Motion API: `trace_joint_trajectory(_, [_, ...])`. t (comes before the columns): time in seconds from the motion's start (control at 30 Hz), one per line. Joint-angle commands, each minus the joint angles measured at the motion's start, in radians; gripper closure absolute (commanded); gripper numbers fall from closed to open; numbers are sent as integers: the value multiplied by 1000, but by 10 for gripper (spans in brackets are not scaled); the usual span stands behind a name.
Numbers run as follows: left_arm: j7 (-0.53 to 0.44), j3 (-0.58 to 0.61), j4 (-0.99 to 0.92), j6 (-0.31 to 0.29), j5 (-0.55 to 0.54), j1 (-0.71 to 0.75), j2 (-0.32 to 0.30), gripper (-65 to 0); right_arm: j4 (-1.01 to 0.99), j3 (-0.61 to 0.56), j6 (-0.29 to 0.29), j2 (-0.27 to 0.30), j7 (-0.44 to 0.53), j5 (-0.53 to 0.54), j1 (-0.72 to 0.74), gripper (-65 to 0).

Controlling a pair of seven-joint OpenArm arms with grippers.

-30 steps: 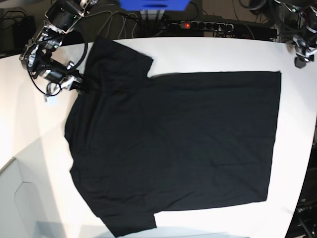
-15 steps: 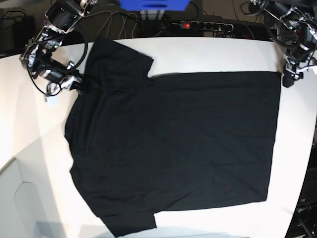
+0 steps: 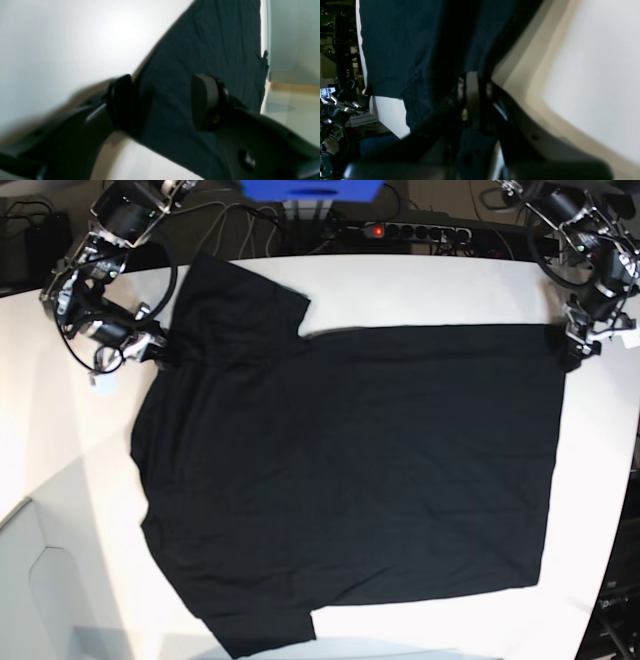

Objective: Fold the T-shirt properly
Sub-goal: 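Reach the left gripper to the hem corner and grasp it, then drag the shirt across the table with both grippers holding its corners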

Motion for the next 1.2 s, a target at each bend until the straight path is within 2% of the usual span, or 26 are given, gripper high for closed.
trace_joint_trajectory(0.0, [55, 11, -5, 19, 74, 2, 13, -375, 2, 2, 14, 9, -35, -71, -5, 0])
trace_joint_trajectory(0.1, [61, 11, -5, 22, 74, 1, 15, -368, 2, 1, 14, 9, -35, -71, -5, 0])
trace_joint_trajectory(0.13, [63, 11, -5, 23, 74, 2, 15, -341, 2, 1, 14, 9, -35, -71, -5, 0])
trace_joint_trajectory(0.17, [64, 13, -5, 23, 76, 4, 15, -302, 2, 1, 14, 9, -35, -71, -5, 0])
trace_joint_trajectory(0.3, [49, 62, -7, 22, 76, 22, -7, -47, 7, 2, 14, 9, -35, -71, -5, 0])
trace_joint_trajectory(0.33, [41, 79, -7, 28, 76, 24, -16, 0, 9, 2, 14, 9, -35, -71, -5, 0])
trace_joint_trajectory(0.5, [27, 119, 2, 25, 76, 44, -30, -2, 10, 5, 14, 35, -35, -71, -5, 0])
trace_joint_trajectory(0.63, [27, 120, 4, 20, 76, 47, -47, -4, 10, 88, 14, 57, -35, -71, -5, 0])
trace_joint_trajectory(0.73, [27, 120, 9, 20, 76, 47, -51, -4, 7, 126, 14, 93, -35, -71, -15, 0])
trace_joint_trajectory(0.87, [33, 154, 101, 20, 76, 50, -51, -4, 9, 162, 14, 116, -35, -71, -33, 0])
trace_joint_trajectory(1.17, [29, 269, 277, 22, 76, 125, 10, -4, 9, 229, 14, 139, -35, -71, -76, 0])
